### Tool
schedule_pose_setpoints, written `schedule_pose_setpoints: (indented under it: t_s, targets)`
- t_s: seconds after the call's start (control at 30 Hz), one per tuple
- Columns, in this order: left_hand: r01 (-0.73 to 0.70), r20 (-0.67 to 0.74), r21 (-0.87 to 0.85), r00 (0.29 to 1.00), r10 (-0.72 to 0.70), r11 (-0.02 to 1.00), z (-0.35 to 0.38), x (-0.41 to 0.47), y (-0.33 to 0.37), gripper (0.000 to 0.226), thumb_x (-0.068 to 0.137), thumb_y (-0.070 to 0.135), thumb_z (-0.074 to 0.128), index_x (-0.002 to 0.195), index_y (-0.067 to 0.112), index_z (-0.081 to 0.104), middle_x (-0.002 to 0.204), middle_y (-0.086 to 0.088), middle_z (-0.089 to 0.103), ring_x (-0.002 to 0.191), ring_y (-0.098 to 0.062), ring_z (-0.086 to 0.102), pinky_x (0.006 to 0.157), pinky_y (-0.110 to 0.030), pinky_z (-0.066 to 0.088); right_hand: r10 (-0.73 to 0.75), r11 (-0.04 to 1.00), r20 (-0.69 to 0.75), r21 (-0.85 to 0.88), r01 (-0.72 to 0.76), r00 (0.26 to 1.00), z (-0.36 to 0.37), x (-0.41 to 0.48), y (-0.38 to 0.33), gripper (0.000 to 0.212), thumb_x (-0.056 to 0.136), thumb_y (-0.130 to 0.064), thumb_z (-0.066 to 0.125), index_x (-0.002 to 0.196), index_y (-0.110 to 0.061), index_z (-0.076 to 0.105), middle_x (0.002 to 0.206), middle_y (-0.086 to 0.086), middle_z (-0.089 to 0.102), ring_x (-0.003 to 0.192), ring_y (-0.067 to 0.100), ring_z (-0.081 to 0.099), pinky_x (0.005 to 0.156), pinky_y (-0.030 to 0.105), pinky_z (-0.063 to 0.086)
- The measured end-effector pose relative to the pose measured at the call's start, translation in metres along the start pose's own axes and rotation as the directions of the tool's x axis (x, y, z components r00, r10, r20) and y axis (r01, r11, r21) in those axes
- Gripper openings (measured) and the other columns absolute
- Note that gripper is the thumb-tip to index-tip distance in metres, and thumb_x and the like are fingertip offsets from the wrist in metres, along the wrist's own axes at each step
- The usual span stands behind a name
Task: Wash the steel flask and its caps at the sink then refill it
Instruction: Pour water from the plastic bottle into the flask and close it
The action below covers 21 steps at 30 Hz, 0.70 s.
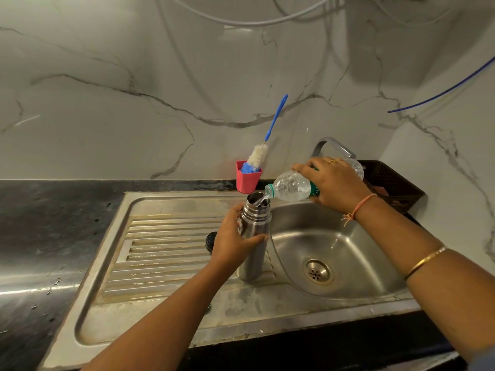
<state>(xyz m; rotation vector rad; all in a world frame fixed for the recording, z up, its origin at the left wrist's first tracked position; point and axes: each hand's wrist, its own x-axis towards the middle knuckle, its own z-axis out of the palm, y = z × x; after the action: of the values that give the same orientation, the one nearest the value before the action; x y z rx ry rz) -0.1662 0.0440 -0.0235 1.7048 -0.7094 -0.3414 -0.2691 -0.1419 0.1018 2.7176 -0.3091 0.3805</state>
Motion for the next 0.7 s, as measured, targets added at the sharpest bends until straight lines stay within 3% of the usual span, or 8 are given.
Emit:
schedule_pose_setpoints:
  t_s: [0.23, 0.43, 0.7]
  targets:
    - [0.007, 0.004, 0.002, 1.0, -0.007, 1.0, 0.0005, 0.0004, 0.0, 0.077, 0.069, 0.02, 0.083, 0.132, 0.03, 0.04, 0.133, 0.008, 0.051, 0.109, -0.002, 0.042, 0.091, -0.021, 0.039, -0.002, 1.0, -0.005, -0.018, 0.002, 1.0, -0.0006, 0.0004, 0.0024, 0.076, 0.068, -0.025, 0.083, 0.135, -0.018, 0.048, 0.11, 0.014, 0.058, 0.102, 0.033, 0.057, 0.088, 0.045, 0.044]
    - [0.0, 0.001, -0.002, 1.0, 0.0, 1.0, 0.0001, -0.0008, 0.0001, 0.076, 0.069, 0.019, 0.083, 0.13, 0.031, 0.04, 0.128, 0.011, 0.051, 0.109, -0.002, 0.043, 0.089, -0.02, 0.038, -0.03, 0.998, -0.04, -0.049, 0.028, 0.999, -0.0038, 0.0019, 0.0031, 0.071, 0.066, -0.021, 0.084, 0.13, -0.016, 0.053, 0.107, 0.015, 0.06, 0.098, 0.035, 0.059, 0.088, 0.045, 0.045]
    - [0.001, -0.002, 0.004, 1.0, -0.001, 1.0, 0.001, 0.0005, -0.0008, 0.075, 0.068, 0.021, 0.084, 0.127, 0.034, 0.039, 0.125, 0.014, 0.05, 0.109, -0.002, 0.043, 0.089, -0.021, 0.038, -0.035, 0.998, -0.009, -0.052, 0.035, 0.999, -0.0048, 0.0029, 0.0027, 0.068, 0.075, -0.022, 0.077, 0.136, -0.019, 0.047, 0.116, 0.014, 0.056, 0.109, 0.033, 0.053, 0.096, 0.044, 0.038]
